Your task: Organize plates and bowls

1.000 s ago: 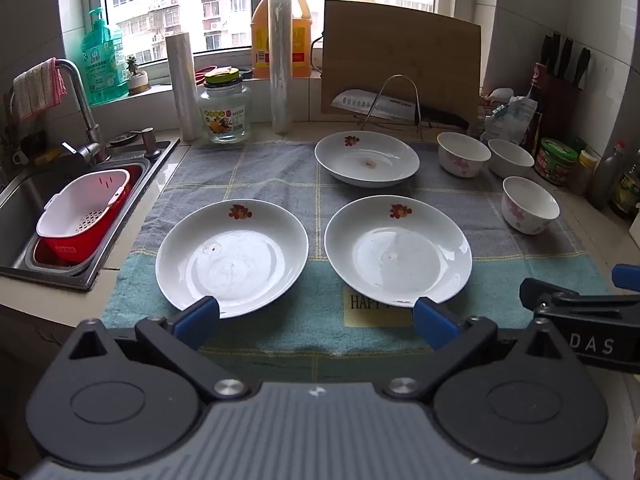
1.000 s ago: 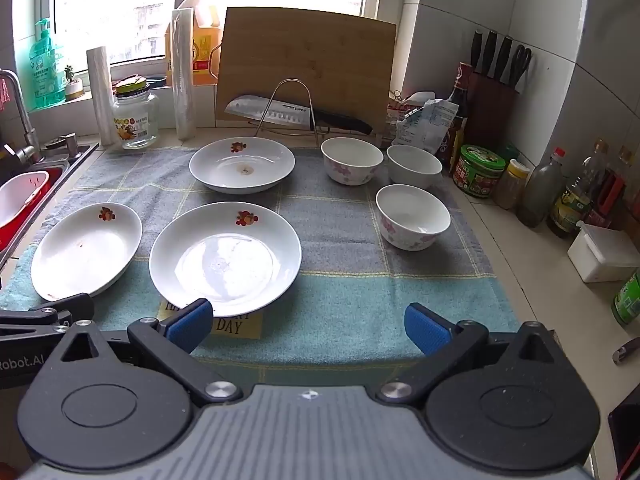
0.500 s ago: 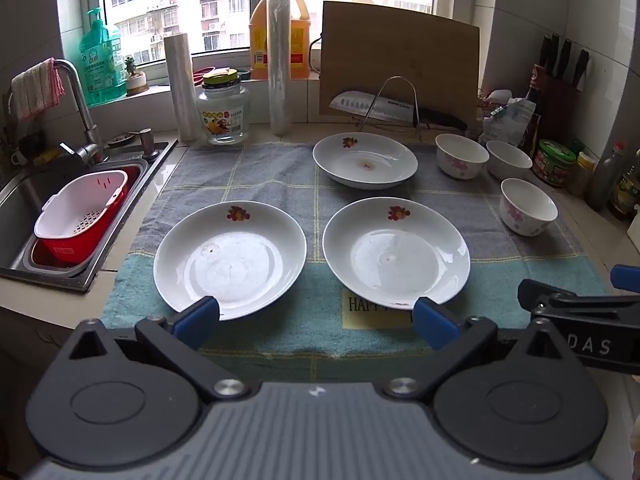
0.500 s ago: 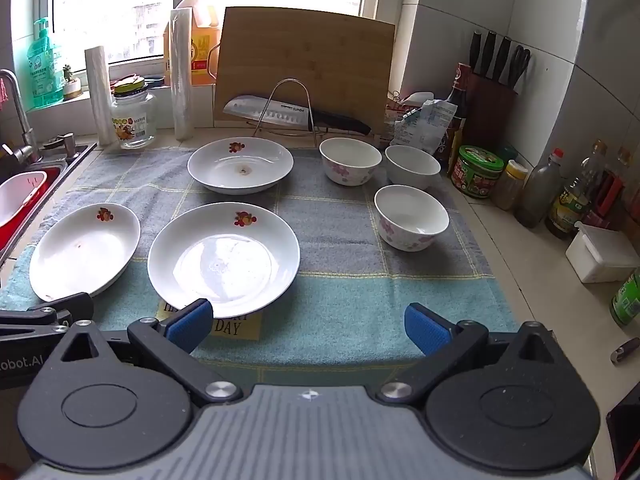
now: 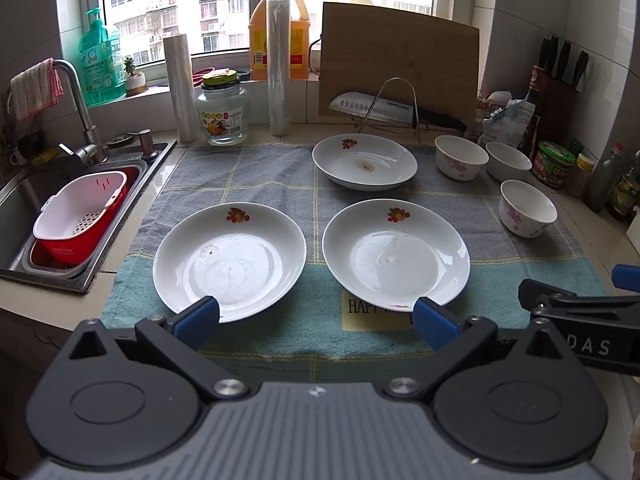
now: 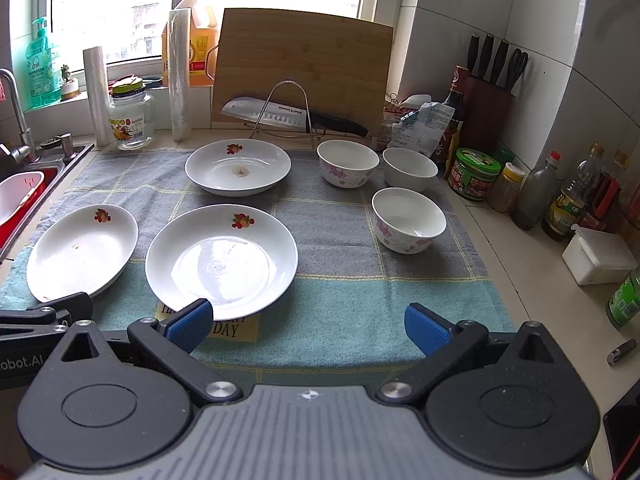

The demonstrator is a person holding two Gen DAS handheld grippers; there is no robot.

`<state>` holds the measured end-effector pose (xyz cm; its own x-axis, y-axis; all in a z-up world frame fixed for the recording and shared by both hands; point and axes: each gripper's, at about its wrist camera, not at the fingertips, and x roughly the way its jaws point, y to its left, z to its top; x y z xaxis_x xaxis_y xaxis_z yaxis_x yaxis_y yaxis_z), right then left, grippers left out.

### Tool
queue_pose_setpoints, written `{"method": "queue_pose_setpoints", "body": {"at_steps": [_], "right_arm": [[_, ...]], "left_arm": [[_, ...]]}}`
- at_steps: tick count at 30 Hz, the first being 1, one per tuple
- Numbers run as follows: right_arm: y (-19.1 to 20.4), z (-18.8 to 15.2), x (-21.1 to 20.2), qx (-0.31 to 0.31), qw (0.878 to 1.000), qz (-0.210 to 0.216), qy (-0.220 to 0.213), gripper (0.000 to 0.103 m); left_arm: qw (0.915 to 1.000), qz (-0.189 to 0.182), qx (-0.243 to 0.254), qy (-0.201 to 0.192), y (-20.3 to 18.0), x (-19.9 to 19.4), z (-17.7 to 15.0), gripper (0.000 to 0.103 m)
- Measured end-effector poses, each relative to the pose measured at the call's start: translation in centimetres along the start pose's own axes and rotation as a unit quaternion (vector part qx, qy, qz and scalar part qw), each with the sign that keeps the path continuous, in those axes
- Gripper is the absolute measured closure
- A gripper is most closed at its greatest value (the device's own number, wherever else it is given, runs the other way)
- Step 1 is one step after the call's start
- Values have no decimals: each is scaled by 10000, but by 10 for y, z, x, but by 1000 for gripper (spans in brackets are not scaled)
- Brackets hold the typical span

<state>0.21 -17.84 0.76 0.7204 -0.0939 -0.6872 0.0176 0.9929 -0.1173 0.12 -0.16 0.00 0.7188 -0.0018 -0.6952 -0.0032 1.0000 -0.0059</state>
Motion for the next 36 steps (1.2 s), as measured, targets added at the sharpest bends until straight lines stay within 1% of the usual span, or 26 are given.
{"method": "queue_pose_setpoints", "body": {"at_steps": [36], "right_arm": [[8,3,-1,-83,9997,-220,-44,0]], "left_arm": [[10000,-96,-9,-13,3,2,5,1]]}}
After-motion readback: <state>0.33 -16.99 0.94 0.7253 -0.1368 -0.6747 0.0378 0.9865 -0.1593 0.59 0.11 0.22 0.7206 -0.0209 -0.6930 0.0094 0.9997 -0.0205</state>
